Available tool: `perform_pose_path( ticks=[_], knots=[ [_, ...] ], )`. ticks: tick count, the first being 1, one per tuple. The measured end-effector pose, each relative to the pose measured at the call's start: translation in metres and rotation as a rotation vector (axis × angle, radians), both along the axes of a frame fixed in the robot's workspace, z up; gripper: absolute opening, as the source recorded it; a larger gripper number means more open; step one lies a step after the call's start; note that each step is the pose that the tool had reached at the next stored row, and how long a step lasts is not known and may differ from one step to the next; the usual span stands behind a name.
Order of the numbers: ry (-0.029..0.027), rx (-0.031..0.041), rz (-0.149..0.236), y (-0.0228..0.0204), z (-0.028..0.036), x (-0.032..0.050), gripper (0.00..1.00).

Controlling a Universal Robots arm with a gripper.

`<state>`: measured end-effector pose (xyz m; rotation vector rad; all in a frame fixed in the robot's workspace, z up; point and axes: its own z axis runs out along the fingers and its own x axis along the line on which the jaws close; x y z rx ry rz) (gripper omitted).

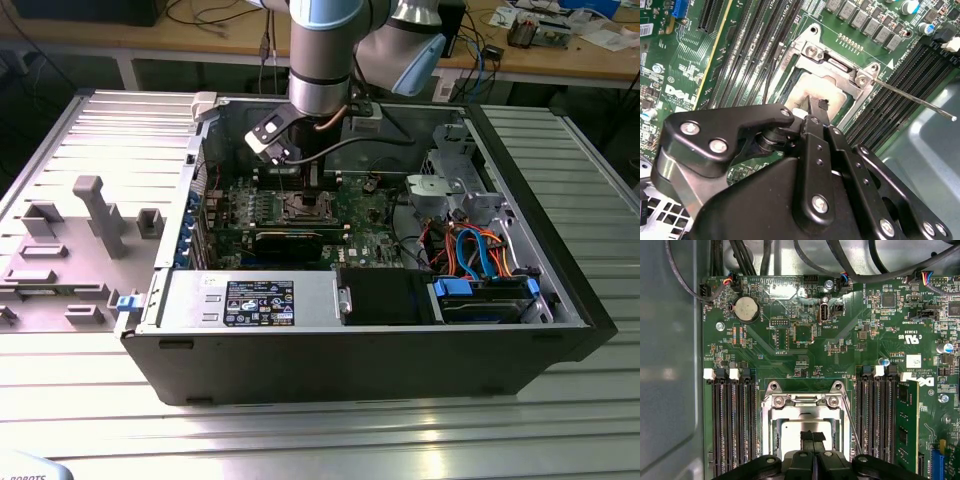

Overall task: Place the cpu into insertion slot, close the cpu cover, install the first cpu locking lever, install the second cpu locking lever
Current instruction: 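Install the first cpu locking lever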

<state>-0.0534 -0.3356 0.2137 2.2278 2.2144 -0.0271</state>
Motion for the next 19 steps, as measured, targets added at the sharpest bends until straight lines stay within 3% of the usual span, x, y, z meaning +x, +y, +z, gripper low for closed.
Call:
perform_pose_path(
  ticks=[7,19],
  knots=[
    [-0.0001,0.0002,0.000,0.0000,0.0053,0.0000,0.11],
    [-0.0001,0.0002,0.000,0.0000,0.0216,0.0000,0.11]
  ],
)
